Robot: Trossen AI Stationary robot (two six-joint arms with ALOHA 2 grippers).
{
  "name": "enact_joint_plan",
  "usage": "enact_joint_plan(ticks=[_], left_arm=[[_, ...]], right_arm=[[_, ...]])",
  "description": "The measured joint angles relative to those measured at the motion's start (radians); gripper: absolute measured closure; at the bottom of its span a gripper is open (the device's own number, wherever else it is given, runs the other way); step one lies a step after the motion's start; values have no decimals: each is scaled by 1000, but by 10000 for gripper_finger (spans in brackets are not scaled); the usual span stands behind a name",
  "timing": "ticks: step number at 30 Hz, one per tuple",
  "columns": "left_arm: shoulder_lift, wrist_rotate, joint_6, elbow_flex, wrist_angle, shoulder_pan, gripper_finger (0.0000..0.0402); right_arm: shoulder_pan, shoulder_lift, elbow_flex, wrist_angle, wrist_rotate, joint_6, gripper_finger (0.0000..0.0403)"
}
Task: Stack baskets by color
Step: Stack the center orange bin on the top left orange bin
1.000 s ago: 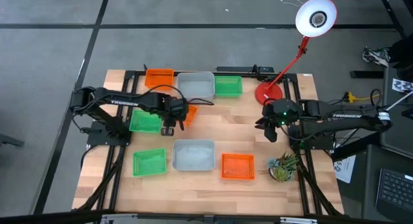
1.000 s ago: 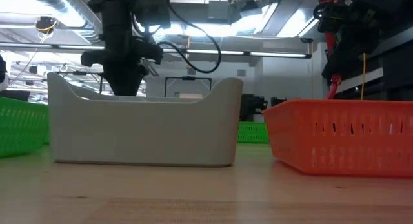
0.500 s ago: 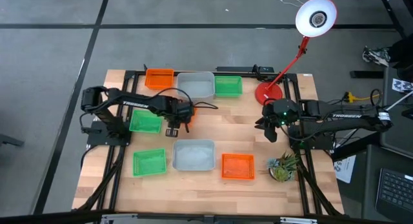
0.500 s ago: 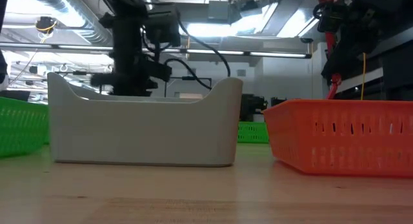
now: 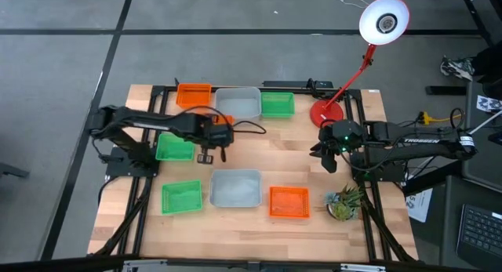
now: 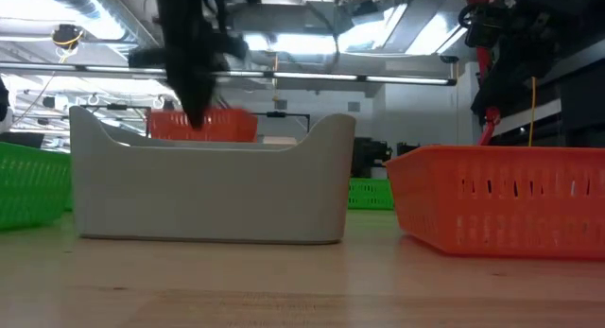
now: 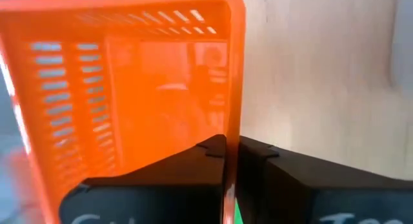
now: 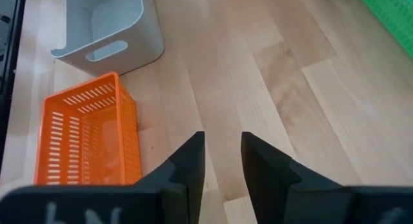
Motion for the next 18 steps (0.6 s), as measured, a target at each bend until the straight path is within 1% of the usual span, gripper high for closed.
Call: enact_joint_plan(ticks=[2, 4, 6, 8, 10, 12, 15, 18], left_arm=[[-46, -69, -32, 38, -89, -9, 400], [-83, -196, -86, 62, -203, -3, 400], [-125, -290, -148, 42, -333, 38, 401], [-154, -338, -166, 20, -379, 105, 401], [-177, -284, -104, -15, -326, 198, 401], [-182, -219, 34, -62, -270, 297, 401], [-158, -156, 208, -112, -110, 424, 401], [-143, -157, 338, -126, 18, 527, 401]], right_arm=[[0, 0, 0, 0, 0, -1, 303], [0, 0, 0, -1, 0, 0, 303], [0, 0, 0, 0, 0, -2, 303], [0, 0, 0, 2, 0, -3, 303], [0, 0, 0, 5, 0, -12, 303], [0, 0, 0, 12, 0, -28, 303], [0, 0, 0, 18, 0, -30, 303], [0, 0, 0, 17, 0, -28, 303]])
